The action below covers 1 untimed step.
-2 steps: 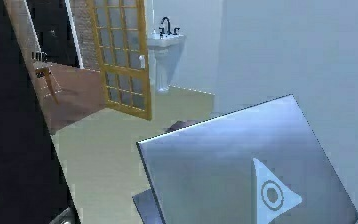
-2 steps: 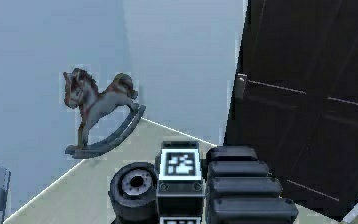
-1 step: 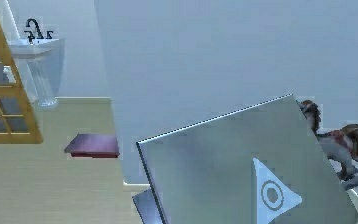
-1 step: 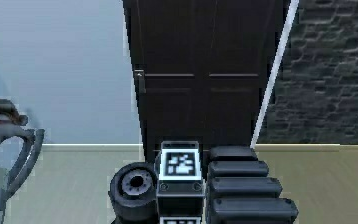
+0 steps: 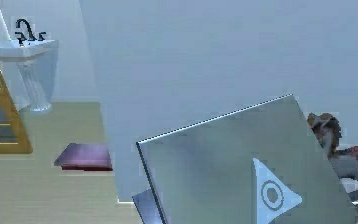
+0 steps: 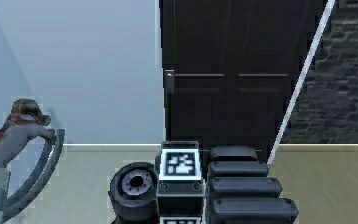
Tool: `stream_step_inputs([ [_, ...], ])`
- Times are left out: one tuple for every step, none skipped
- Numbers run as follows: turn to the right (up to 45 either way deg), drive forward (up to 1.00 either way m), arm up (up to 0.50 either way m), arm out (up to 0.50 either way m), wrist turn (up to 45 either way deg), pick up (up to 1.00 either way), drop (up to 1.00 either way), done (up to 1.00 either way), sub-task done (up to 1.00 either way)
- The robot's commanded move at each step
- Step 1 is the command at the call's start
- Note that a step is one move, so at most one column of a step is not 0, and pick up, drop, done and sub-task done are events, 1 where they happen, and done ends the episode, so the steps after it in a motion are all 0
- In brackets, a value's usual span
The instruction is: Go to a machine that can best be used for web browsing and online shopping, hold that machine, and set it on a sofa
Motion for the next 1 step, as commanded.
stream_step_inputs([
  [45.0, 0.0, 0.0, 0.0, 0.0, 0.0, 0.0, 0.0, 0.0],
])
